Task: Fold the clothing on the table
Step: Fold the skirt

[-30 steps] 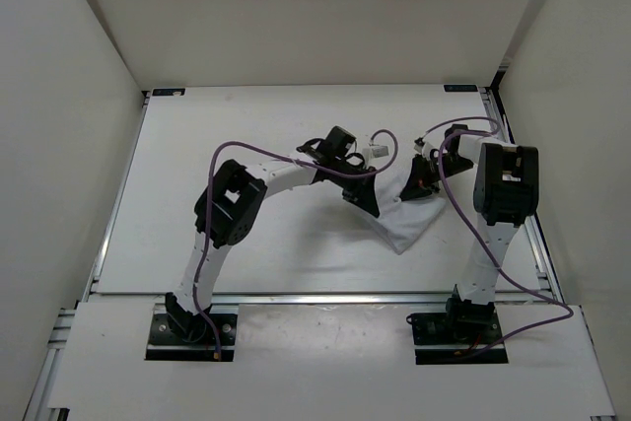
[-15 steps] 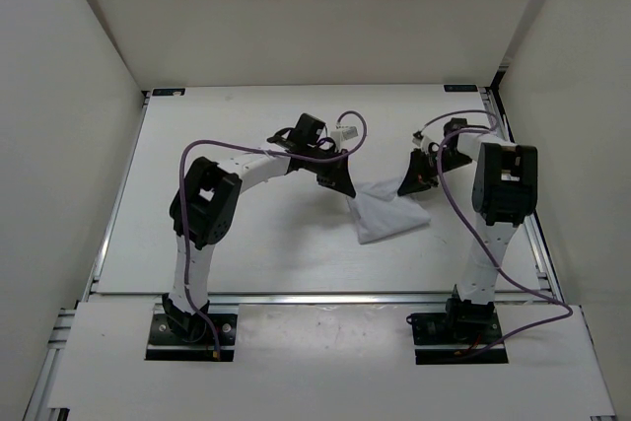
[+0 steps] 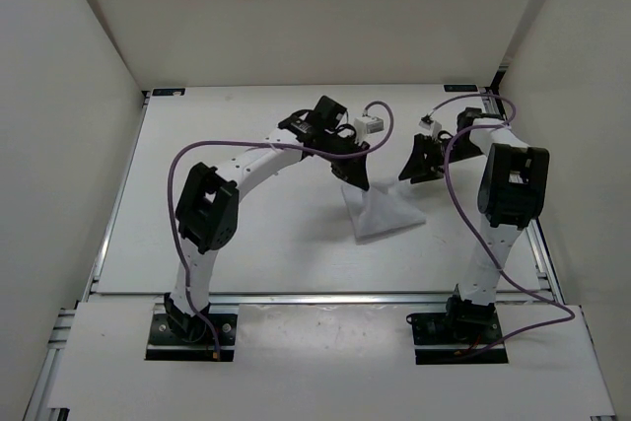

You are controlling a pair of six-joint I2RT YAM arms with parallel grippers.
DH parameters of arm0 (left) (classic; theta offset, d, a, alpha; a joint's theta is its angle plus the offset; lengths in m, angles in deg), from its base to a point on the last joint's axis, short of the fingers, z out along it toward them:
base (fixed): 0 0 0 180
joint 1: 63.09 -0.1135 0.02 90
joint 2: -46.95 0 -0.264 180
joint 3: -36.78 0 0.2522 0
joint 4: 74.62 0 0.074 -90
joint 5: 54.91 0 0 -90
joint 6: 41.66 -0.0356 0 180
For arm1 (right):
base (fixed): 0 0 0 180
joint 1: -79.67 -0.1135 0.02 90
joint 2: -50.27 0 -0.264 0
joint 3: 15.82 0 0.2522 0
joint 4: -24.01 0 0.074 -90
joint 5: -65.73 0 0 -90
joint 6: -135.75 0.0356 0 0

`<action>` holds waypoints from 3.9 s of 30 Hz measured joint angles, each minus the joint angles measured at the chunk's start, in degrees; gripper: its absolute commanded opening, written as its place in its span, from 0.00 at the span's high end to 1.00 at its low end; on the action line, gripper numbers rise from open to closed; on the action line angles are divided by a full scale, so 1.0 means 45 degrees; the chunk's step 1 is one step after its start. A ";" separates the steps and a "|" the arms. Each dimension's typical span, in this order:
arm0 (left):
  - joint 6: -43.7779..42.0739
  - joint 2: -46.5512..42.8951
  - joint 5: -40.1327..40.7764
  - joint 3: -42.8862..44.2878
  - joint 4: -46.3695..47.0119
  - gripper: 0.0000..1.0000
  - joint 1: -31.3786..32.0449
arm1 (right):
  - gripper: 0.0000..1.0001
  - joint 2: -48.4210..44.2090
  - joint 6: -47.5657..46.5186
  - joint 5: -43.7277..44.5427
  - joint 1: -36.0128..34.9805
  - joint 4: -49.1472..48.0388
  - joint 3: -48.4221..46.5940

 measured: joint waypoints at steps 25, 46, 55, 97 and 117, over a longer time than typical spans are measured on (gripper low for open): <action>-0.1923 -0.4833 0.2531 -0.5435 -0.0627 0.99 0.6033 | 0.25 -1.1419 0.0471 0.0816 -0.0544 -0.1010 0.8184; 0.3784 -1.0132 0.4187 -1.1434 0.5712 0.02 0.4755 | 0.19 -1.4450 0.0107 0.2977 -0.1530 -0.0860 1.0001; 0.6722 -1.0928 0.4512 -1.3396 0.8184 1.00 0.1141 | 0.21 -1.2526 0.0112 0.3045 -0.0520 -0.0811 0.8884; 0.6018 0.2084 0.4867 -0.0743 0.3128 1.00 -0.2555 | 0.21 -0.9462 0.0005 0.3536 0.0763 -0.0704 0.5270; 0.3633 -0.2715 0.5780 -0.5144 -0.0719 1.00 0.1491 | 0.21 -0.8578 0.0010 0.3220 0.0724 -0.0767 0.4886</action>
